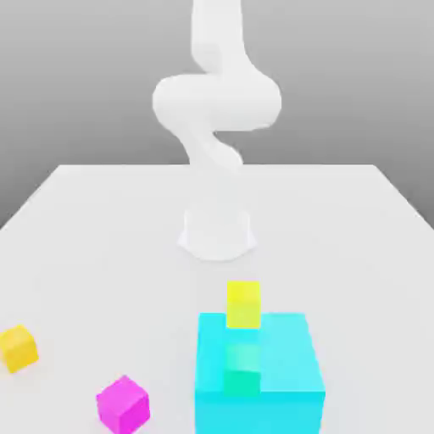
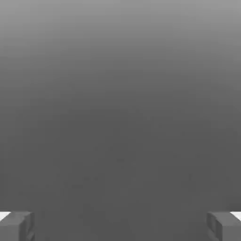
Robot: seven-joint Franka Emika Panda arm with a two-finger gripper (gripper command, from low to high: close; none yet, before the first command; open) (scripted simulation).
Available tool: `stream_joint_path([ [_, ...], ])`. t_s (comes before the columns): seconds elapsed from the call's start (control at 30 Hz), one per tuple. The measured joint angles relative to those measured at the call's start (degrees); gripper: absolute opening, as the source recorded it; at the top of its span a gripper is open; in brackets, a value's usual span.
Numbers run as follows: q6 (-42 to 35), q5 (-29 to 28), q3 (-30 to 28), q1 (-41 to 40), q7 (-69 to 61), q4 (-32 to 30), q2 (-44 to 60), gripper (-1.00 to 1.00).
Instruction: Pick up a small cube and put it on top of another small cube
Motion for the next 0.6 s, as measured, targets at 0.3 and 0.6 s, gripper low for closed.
stream_joint_path([
  [0.3,7.27,-1.66,0.42,-5.3,8.81,-2.54,19.07,0.0],
  [0.6,14.42,-2.21,-1.12,-9.01,16.68,-5.04,37.75,0.0],
])
